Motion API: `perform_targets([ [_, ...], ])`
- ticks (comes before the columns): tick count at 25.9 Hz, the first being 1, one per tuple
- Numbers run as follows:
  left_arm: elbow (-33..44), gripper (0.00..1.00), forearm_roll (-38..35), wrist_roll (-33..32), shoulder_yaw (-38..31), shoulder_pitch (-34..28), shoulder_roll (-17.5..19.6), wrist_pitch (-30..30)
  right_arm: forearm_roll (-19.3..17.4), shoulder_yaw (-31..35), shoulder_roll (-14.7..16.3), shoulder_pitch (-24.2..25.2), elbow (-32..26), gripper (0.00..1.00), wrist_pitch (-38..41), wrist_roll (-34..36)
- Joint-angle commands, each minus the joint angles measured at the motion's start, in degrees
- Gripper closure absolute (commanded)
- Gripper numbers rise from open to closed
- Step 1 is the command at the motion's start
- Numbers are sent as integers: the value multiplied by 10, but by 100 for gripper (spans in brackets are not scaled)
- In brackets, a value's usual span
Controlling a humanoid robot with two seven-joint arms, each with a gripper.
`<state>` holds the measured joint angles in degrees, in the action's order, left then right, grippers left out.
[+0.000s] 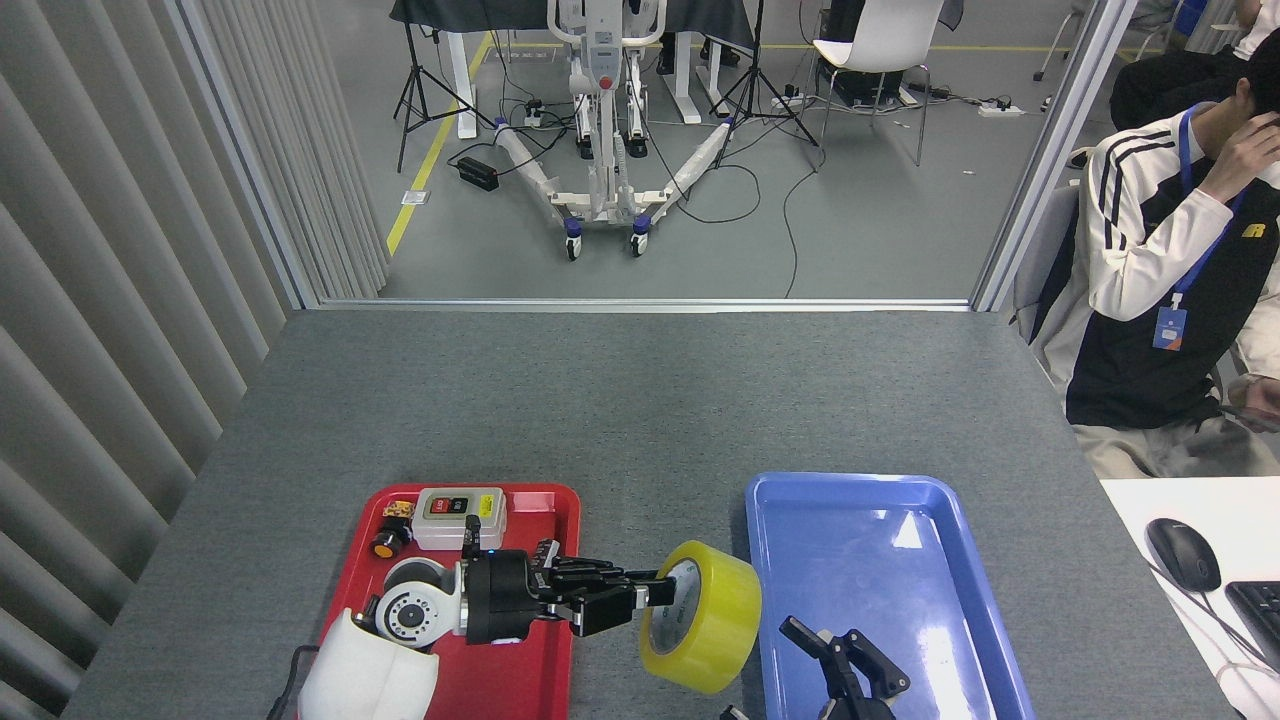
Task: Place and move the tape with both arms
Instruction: 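Carry the tape roll with the left gripper toward the right gripper, then take the tape roll with the right gripper and release the left gripper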
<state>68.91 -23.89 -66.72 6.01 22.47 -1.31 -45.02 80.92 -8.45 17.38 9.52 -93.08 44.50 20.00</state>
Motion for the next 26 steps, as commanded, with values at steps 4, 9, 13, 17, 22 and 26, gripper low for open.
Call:
perform_targets([
  [4,4,100,-5,2,9,-6,-17,0,-2,-44,-12,-8,8,3,-4,0],
  [9,2,100,-12,2,11,-6,-17,0,3,-54,-16,-6,7,43,5,0],
  [13,-5,100,-10,1,11,-2,-14,0,6,-54,-15,-5,5,73,5,3],
  [17,-5,100,-3,1,10,-1,-11,0,15,-48,-11,-4,1,98,5,7],
  [22,-9,73,7,2,-6,5,-18,0,33,-43,-11,-4,0,100,5,14],
  [26,-73,5,-10,2,-61,42,-6,0,40,-41,-15,-5,-1,100,-35,22],
])
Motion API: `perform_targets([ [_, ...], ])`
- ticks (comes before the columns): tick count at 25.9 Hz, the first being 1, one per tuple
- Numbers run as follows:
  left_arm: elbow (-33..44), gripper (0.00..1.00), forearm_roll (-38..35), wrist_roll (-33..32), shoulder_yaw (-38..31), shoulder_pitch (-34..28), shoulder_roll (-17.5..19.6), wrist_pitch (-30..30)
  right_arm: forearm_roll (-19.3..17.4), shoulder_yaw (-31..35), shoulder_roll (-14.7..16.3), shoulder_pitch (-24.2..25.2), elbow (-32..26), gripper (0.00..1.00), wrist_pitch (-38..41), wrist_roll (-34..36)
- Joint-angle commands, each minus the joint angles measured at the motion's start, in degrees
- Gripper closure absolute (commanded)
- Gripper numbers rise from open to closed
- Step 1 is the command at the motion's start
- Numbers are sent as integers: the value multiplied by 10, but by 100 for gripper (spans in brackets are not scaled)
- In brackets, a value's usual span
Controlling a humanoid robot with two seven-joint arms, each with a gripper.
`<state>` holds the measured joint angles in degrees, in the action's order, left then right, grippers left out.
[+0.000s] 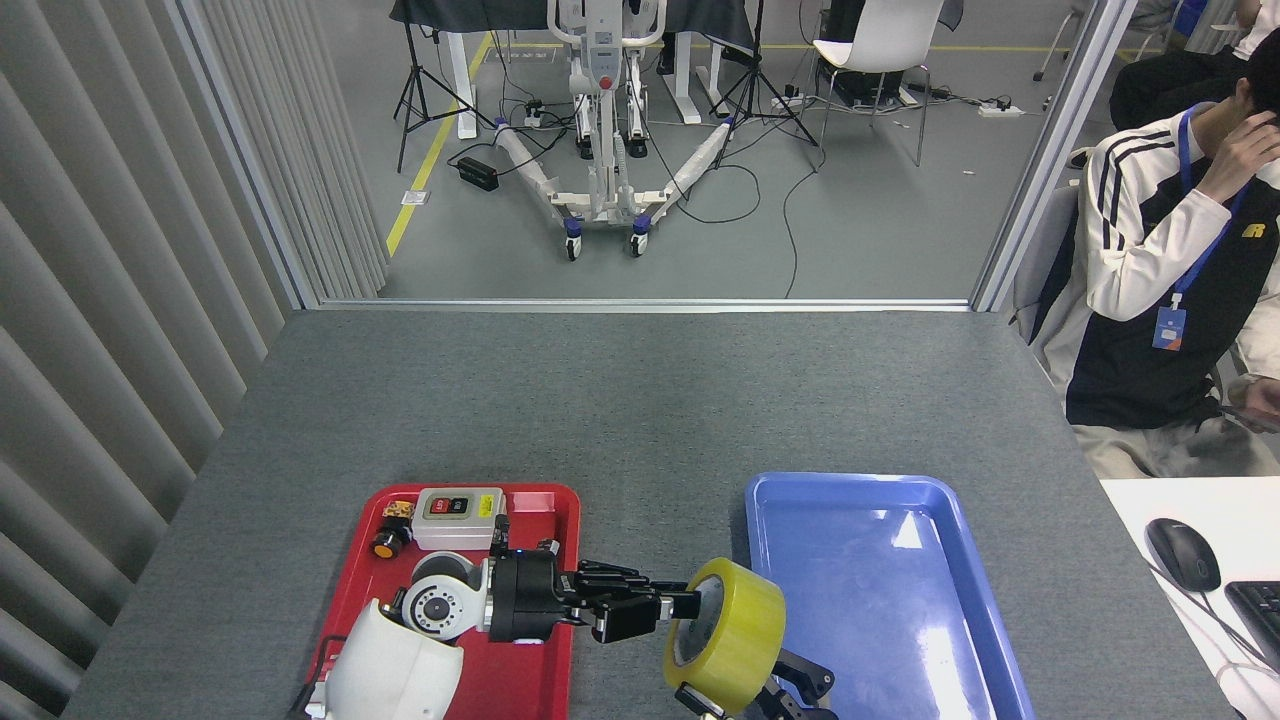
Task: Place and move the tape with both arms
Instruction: 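Take the tape roll with the right gripper and release the left gripper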
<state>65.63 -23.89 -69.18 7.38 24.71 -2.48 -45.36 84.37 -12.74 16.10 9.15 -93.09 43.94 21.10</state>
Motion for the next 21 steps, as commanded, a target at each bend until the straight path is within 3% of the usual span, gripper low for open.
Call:
perform_targets([
  [1,-52,3,-17,26,-75,20,10,4,12,7,-4,-1,-1,100,-63,10],
  [7,-2,1,2,38,-78,12,39,4,22,63,7,-3,-2,100,-157,-13],
  [11,37,1,42,135,-80,-31,85,4,10,109,22,-3,-8,100,-192,-109],
  [15,151,1,12,263,-89,-135,100,82,3,134,31,-8,-9,100,-236,-251],
  [18,214,1,-84,388,-134,-205,119,128,-13,138,35,-26,-13,100,-274,-411],
  [21,214,1,-179,566,-107,-222,126,239,-14,141,43,-54,-13,100,-308,-564],
])
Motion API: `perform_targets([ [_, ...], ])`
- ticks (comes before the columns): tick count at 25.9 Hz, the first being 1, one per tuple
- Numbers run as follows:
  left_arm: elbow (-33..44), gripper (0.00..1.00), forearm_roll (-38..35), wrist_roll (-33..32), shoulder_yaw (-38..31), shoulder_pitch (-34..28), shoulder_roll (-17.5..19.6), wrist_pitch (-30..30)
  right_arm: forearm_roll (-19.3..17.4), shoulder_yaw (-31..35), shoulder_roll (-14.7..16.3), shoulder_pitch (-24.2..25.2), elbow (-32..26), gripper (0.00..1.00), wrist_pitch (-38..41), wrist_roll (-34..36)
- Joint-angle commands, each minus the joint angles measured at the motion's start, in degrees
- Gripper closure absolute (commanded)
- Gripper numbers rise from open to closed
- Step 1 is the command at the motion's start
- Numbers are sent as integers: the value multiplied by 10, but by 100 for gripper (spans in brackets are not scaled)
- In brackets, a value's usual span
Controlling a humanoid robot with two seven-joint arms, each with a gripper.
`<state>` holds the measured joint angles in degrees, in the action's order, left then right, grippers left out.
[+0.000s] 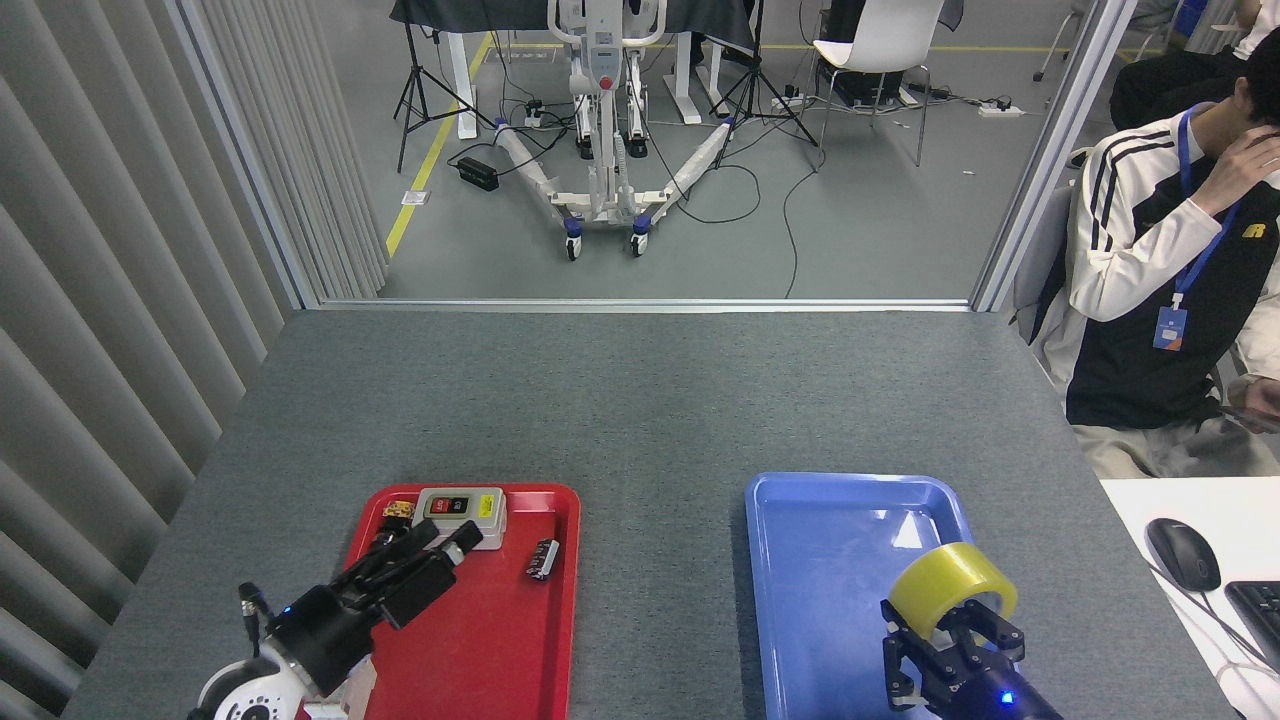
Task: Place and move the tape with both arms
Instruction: 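Take the tape roll with the right gripper and release the left gripper, then lower the tape roll onto the blue tray and open the right gripper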
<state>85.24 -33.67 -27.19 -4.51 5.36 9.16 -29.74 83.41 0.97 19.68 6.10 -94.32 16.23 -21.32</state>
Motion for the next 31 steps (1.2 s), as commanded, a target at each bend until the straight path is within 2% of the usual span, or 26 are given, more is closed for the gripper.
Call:
perform_targets([
  [1,21,1,-97,177,39,-30,23,108,-5,4,11,-33,-2,100,-34,-182],
  [3,33,1,-131,222,72,-35,42,134,-11,3,14,-49,-1,100,-36,-243],
  [5,46,1,-184,244,72,-37,43,157,-37,2,15,-64,0,100,-43,-280],
  [8,30,1,-183,218,66,-23,55,224,-81,-1,26,-84,0,100,-55,-302],
  [10,27,0,-181,196,72,-6,95,250,-104,-3,27,-91,5,96,-82,-302],
  [13,42,0,-184,194,115,-10,118,247,-107,-5,27,-94,10,6,-150,-297],
  [14,45,0,-185,194,115,-10,121,255,-109,-6,27,-94,12,0,-159,-297],
  [16,51,0,-187,188,107,-3,116,253,-110,-18,26,-93,12,0,-157,-296],
  [20,32,0,-190,240,93,-3,145,259,-110,-35,23,-89,11,0,-154,-283],
  [22,13,0,-188,263,93,4,140,244,-111,-35,23,-86,7,0,-150,-258],
  [26,8,0,-192,268,84,2,139,217,-110,-25,24,-65,-11,0,-155,-186],
  [28,-17,0,-195,270,80,11,137,214,-110,-4,22,-52,-11,0,-155,-77],
  [31,-26,0,-195,273,78,19,139,213,-105,6,17,-26,-6,0,-159,168],
])
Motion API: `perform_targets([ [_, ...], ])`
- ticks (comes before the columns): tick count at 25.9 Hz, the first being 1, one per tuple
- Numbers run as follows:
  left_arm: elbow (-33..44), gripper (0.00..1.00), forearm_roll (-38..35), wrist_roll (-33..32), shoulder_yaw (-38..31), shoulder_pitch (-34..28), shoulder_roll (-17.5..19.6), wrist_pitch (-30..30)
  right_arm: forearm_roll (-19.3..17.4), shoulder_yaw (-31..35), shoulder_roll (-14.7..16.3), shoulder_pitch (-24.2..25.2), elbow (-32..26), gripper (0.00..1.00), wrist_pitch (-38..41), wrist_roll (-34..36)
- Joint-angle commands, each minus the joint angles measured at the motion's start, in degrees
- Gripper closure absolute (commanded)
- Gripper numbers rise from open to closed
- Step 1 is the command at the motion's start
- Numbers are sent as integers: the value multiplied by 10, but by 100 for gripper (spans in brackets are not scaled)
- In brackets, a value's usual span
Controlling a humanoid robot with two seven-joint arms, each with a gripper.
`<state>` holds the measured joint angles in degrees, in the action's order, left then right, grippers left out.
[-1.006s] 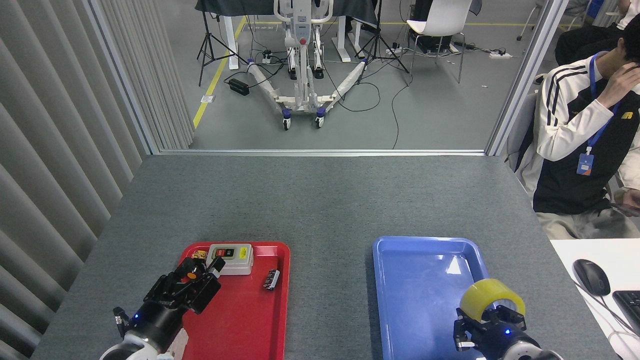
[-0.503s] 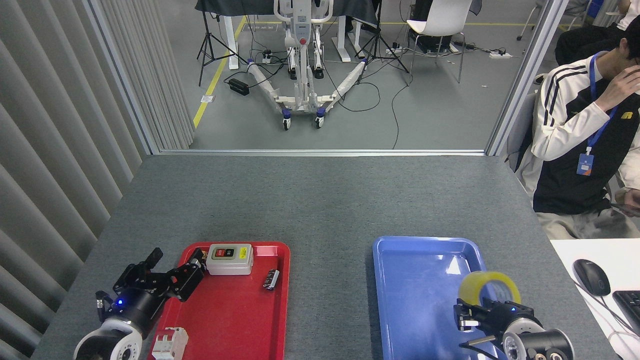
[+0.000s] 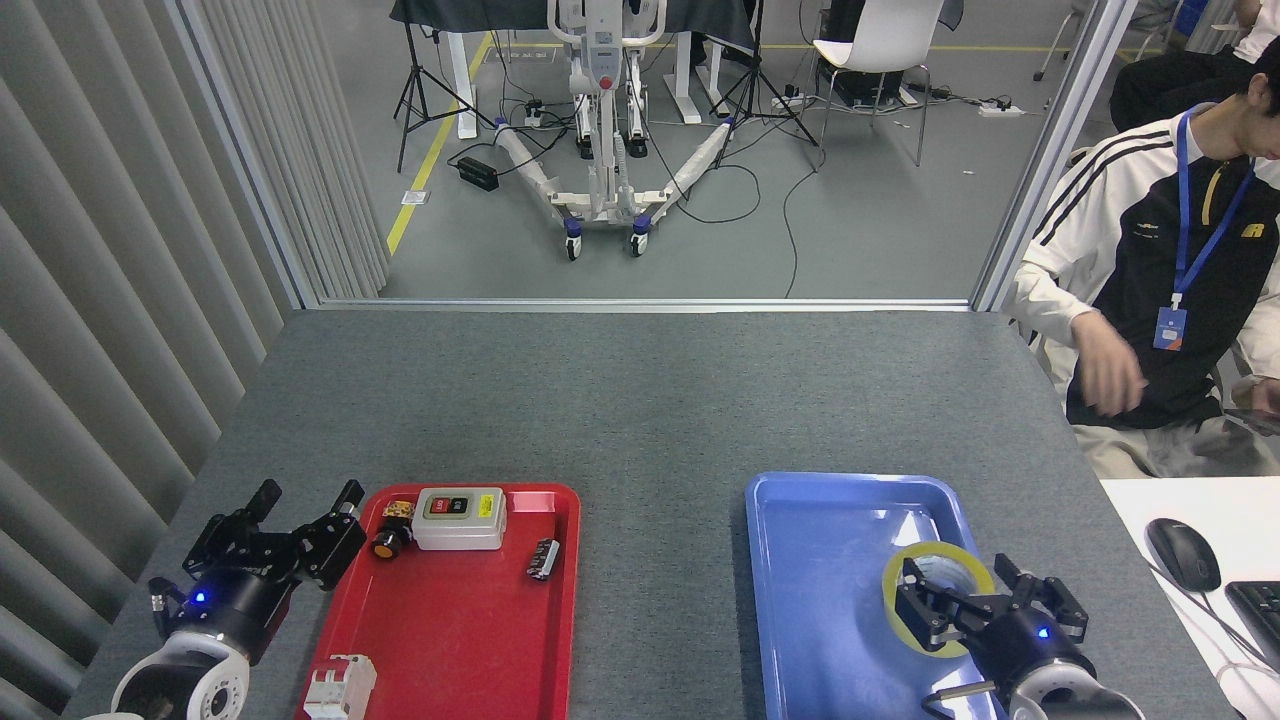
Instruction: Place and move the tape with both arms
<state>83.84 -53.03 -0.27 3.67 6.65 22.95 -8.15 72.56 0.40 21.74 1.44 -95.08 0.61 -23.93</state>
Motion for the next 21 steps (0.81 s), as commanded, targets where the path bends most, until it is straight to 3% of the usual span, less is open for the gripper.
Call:
perform_targets([
  [1,-13,0,-1,4,-4,6,2,-3,4,13,-6,22,2,0,-3,250],
  [4,-16,0,-1,11,-4,6,2,-1,5,14,-14,30,2,1,-4,305],
  [13,-33,0,0,11,-13,5,0,-3,6,13,-50,52,3,0,-10,317],
  [21,-13,0,0,11,-20,-1,2,-5,6,14,-53,52,10,0,4,315],
])
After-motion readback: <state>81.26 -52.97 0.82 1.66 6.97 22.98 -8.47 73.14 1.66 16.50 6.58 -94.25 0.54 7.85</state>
